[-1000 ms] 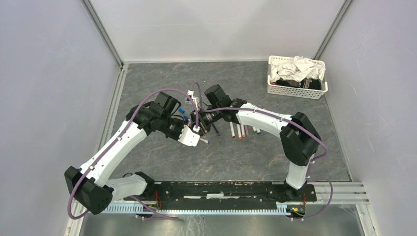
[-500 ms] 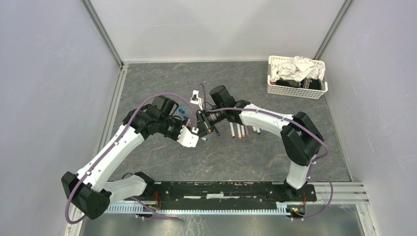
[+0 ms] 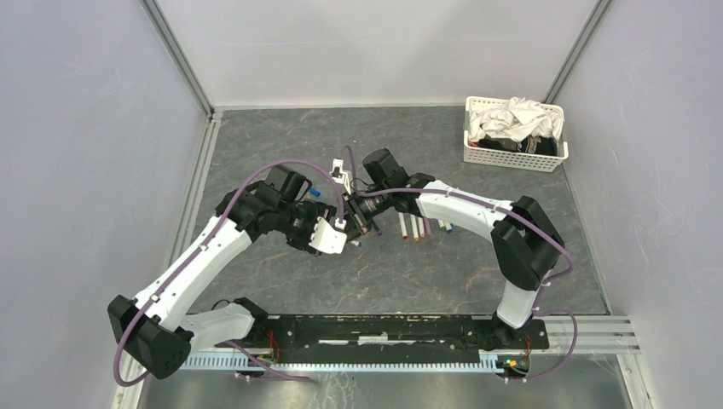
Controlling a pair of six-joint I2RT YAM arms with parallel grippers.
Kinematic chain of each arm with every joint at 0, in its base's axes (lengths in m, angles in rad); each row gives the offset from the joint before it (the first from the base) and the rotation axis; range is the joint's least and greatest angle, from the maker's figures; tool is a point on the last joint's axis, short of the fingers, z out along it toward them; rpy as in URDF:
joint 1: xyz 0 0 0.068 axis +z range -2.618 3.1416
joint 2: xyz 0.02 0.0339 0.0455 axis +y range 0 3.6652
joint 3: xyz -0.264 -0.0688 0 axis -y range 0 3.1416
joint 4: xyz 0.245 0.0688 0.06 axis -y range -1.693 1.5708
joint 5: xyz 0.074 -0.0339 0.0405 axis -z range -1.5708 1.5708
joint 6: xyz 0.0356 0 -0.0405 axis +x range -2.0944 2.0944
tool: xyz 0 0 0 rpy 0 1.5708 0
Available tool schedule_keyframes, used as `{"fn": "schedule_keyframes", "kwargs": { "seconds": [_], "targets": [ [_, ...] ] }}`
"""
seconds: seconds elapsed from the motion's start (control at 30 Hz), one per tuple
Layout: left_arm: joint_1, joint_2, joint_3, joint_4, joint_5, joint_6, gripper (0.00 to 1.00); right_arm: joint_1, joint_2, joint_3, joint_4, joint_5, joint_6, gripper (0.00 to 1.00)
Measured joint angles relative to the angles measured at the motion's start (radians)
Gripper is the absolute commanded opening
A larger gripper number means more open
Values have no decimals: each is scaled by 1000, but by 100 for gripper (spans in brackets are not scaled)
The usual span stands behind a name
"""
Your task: Open the pen caps
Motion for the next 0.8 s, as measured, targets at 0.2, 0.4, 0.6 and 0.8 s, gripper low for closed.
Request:
{"fn": "schedule_keyframes", "kwargs": {
  "seconds": [0.2, 0.4, 0.6, 0.8],
  "targets": [
    [0, 10, 1, -43, 5, 5, 58, 0, -31, 0, -38, -1, -40, 0],
    [0, 30, 14, -48, 10, 4, 40, 0, -31, 0, -56, 0, -55, 0],
    [0, 35, 25, -46, 21, 7, 25, 0, -31, 0, -62, -1, -58, 0],
    [1, 38, 27, -44, 28, 9, 16, 0, -31, 7, -76, -1, -55, 0]
  ]
}}
